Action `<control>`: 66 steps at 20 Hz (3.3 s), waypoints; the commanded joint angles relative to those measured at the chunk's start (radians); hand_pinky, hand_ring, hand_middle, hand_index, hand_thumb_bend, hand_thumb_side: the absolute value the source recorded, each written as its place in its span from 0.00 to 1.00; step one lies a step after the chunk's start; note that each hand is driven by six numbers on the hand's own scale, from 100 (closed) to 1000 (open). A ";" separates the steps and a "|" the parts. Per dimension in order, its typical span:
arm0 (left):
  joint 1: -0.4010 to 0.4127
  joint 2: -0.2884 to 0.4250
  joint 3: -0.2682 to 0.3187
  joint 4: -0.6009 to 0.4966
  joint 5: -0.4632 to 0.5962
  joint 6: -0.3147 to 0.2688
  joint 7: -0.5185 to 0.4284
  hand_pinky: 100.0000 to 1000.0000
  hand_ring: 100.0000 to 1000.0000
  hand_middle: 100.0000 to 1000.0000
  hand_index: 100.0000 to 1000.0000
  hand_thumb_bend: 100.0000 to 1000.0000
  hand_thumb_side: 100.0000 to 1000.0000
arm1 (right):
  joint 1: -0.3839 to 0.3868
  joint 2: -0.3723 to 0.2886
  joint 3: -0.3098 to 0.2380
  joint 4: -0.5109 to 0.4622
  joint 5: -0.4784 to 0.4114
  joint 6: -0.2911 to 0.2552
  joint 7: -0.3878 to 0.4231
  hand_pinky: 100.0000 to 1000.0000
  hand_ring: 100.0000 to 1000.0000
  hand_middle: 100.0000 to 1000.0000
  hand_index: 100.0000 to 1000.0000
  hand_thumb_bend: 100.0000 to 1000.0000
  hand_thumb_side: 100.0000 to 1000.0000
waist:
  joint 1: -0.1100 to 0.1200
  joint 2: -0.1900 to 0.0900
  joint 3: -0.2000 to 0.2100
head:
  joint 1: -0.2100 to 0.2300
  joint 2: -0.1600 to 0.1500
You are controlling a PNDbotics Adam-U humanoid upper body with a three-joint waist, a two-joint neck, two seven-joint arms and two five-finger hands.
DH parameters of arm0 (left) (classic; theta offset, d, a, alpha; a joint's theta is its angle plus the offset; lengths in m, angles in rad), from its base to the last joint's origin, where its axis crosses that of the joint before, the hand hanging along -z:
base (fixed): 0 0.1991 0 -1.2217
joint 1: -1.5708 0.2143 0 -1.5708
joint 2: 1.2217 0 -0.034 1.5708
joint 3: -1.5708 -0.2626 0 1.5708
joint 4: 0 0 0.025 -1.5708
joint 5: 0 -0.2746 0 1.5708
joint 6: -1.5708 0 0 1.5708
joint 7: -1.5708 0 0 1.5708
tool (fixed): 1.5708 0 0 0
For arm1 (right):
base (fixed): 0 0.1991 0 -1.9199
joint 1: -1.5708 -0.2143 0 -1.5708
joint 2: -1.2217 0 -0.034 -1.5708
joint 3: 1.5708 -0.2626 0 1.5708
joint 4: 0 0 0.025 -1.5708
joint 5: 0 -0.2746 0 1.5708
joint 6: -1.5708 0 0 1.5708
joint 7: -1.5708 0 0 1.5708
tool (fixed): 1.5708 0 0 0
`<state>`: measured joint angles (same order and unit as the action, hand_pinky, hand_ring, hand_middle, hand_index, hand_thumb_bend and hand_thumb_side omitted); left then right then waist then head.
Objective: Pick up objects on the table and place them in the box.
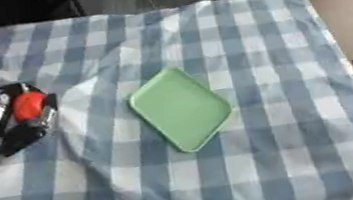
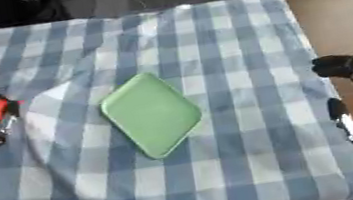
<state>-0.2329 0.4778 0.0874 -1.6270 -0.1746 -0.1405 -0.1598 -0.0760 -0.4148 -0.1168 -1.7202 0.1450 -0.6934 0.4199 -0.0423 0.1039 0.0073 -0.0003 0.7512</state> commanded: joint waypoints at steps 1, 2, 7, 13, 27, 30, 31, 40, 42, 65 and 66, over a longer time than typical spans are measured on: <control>-0.021 0.018 0.013 -0.078 0.072 0.039 -0.019 0.52 0.21 0.17 0.20 0.00 0.44 | -0.003 -0.024 -0.009 -0.011 0.003 -0.214 0.211 0.81 0.81 0.84 0.82 0.00 0.39 | 0.003 -0.010 -0.002 | -0.003 -0.011; -0.023 0.018 0.012 -0.085 0.078 0.046 -0.023 0.52 0.21 0.17 0.20 0.00 0.44 | -0.004 -0.024 -0.009 -0.011 0.003 -0.214 0.211 0.81 0.81 0.84 0.82 0.00 0.39 | 0.004 -0.010 -0.002 | -0.003 -0.012; -0.041 0.015 -0.002 -0.089 0.081 0.056 -0.041 0.52 0.22 0.17 0.20 0.00 0.44 | -0.004 -0.023 -0.008 -0.011 0.002 -0.214 0.212 0.81 0.81 0.84 0.82 0.00 0.39 | 0.003 -0.012 -0.004 | -0.004 -0.012; -0.053 0.015 -0.009 -0.082 0.071 0.049 -0.049 0.53 0.22 0.17 0.20 0.00 0.44 | -0.005 -0.022 -0.007 -0.011 0.000 -0.214 0.215 0.81 0.81 0.84 0.83 0.00 0.39 | 0.004 -0.011 -0.005 | -0.002 -0.014; -0.162 0.040 -0.075 0.003 0.054 0.020 -0.093 0.54 0.22 0.17 0.21 0.00 0.41 | -0.006 -0.023 -0.004 -0.010 -0.004 -0.214 0.220 0.81 0.81 0.84 0.83 0.00 0.39 | 0.002 -0.015 -0.010 | 0.007 -0.015; -0.232 0.045 -0.111 0.079 0.033 -0.007 -0.120 0.54 0.22 0.17 0.22 0.00 0.40 | -0.007 -0.022 -0.001 -0.010 -0.007 -0.214 0.223 0.81 0.81 0.84 0.83 0.00 0.39 | 0.001 -0.014 -0.015 | 0.012 -0.015; -0.252 0.044 -0.121 0.103 0.023 -0.018 -0.127 0.54 0.22 0.17 0.22 0.00 0.39 | -0.008 -0.021 0.000 -0.010 -0.008 -0.214 0.224 0.81 0.81 0.84 0.83 0.00 0.39 | 0.001 -0.014 -0.016 | 0.014 -0.015; -0.406 -0.005 -0.195 0.328 -0.112 -0.116 -0.163 0.55 0.23 0.17 0.23 0.00 0.36 | -0.014 -0.017 0.006 -0.010 -0.021 -0.214 0.237 0.81 0.81 0.84 0.83 0.00 0.39 | -0.005 -0.010 -0.024 | 0.028 -0.016; -0.433 -0.017 -0.207 0.366 -0.138 -0.138 -0.166 0.55 0.23 0.17 0.23 0.00 0.36 | -0.015 -0.015 0.007 -0.010 -0.024 -0.214 0.239 0.81 0.81 0.84 0.83 0.00 0.40 | -0.007 -0.009 -0.025 | 0.032 -0.017; -0.590 -0.140 -0.314 0.520 -0.242 -0.290 -0.211 0.56 0.23 0.16 0.25 0.00 0.34 | -0.024 -0.005 0.016 -0.009 -0.048 -0.214 0.262 0.81 0.81 0.84 0.83 0.00 0.40 | -0.023 -0.007 -0.036 | 0.053 -0.017; -0.589 -0.141 -0.320 0.513 -0.240 -0.295 -0.214 0.56 0.23 0.16 0.25 0.00 0.34 | -0.024 -0.005 0.016 -0.009 -0.048 -0.214 0.262 0.81 0.81 0.84 0.83 0.00 0.40 | -0.022 -0.007 -0.036 | 0.054 -0.017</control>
<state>-0.7950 0.3326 -0.2280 -1.0894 -0.4178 -0.4263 -0.3710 -0.0863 -0.4045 -0.0975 -1.7177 0.1018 -0.6705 0.4428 -0.0647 0.1083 -0.0281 0.0454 0.7424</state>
